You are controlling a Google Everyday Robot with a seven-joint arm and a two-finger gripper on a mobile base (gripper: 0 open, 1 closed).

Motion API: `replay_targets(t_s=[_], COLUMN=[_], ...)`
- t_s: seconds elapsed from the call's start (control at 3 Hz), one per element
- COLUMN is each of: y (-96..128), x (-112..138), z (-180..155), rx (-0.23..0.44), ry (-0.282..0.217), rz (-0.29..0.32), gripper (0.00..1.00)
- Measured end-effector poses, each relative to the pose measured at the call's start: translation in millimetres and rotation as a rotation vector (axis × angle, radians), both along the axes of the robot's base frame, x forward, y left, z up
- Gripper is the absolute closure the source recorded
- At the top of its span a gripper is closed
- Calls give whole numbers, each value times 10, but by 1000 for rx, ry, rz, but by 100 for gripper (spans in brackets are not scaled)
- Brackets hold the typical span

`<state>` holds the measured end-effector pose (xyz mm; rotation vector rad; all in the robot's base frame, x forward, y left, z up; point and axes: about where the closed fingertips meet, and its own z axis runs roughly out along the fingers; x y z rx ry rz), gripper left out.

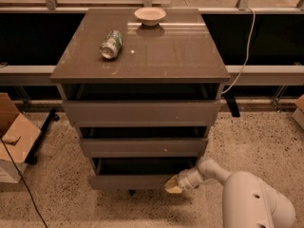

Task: Close bottom drawer

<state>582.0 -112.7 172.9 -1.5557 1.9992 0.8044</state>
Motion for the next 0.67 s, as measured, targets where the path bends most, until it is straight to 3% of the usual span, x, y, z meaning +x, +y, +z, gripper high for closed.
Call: replay_targets(t_s=[0.33,0.67], y=[36,36], x=[-27,-27], z=[-24,-24], rx=[3,3], ry=[5,5], rz=[4,4], gripper=[0,0])
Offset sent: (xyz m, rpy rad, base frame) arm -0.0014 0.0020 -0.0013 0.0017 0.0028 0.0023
